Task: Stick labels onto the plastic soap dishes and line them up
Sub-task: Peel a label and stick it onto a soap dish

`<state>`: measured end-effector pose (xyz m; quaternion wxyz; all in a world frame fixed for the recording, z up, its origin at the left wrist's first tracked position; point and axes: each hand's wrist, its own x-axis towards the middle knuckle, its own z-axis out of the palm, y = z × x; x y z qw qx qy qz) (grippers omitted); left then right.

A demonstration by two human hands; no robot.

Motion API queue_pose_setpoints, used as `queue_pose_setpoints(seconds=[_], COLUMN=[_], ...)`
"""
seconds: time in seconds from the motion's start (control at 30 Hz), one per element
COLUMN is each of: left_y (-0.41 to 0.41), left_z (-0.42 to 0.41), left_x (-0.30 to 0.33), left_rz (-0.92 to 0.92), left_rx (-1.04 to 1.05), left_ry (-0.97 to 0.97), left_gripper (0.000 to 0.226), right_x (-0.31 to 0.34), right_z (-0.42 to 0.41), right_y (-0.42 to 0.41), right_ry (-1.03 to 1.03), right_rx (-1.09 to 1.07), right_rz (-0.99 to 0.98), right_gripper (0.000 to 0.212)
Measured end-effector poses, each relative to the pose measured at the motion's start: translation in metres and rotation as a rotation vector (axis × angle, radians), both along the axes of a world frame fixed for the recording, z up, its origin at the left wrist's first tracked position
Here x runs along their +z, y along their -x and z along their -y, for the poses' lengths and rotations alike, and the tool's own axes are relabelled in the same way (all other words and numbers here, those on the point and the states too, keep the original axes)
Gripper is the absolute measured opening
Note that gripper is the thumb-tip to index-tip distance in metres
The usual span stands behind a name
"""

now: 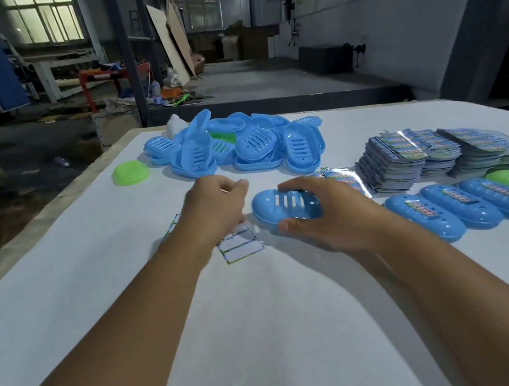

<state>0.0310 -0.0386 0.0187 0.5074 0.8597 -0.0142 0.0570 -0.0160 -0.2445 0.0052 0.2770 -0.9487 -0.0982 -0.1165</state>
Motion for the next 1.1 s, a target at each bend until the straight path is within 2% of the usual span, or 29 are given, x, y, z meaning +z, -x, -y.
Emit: queue_pose_setpoints(seconds=[0.07, 0.1, 0.17, 0.27, 0.5, 0.63, 0.7, 0.8, 0.87, 0.93, 1.1], left_y=[-0.003, -0.004, -0.006, -0.006, -0.004, -0.008, -0.01, -0.012, -0.013, -0.013, -0.007], left_z=[-0.01, -0.015, -0.023, -0.03, -0.033, -0.033, -0.034, -0.033, -0.033, -0.031, -0.023], left_x=[-0.001, -0.001, 0.0, -0.004, -0.005, -0.004, -0.005, -0.007, -0.007, -0.006, -0.005], left_rz=[0.202, 0.239, 0.189, 0.076, 0.038, 0.016, 0.015, 0.022, 0.027, 0.042, 0.12], left_rx=[0.134, 0.183, 0.202, 0.134, 0.08, 0.105, 0.117, 0.122, 0.129, 0.14, 0.161], left_ry=[-0.339, -0.465, -0.627, -0.78, -0.694, -0.825, -0.883, -0.914, -0.906, -0.889, -0.785], left_gripper=[0.023, 0.022, 0.027, 0.047, 0.053, 0.054, 0.05, 0.049, 0.047, 0.044, 0.034], right_x=[-0.001, -0.002, -0.003, -0.003, -0.002, 0.001, 0.001, 0.004, 0.006, 0.006, 0.01], right_z=[0.003, 0.004, 0.005, 0.006, 0.004, 0.002, 0.003, 0.015, 0.024, 0.028, 0.027], right_y=[0.0, -0.001, -0.001, -0.002, -0.002, 0.0, -0.004, -0.013, -0.015, -0.012, -0.01], right_ry=[0.055, 0.075, 0.103, 0.12, 0.148, 0.07, -0.001, 0.124, 0.188, 0.197, 0.194], right_rx=[-0.018, -0.018, -0.018, -0.016, -0.015, -0.022, -0.115, -0.378, -0.494, -0.541, -0.615], right_rz=[-0.033, -0.047, -0.075, -0.108, -0.116, -0.168, -0.099, 0.032, -0.033, -0.095, -0.079], right_gripper=[0.062, 0.061, 0.06, 0.061, 0.063, 0.071, 0.061, 0.041, 0.035, 0.02, 0.023])
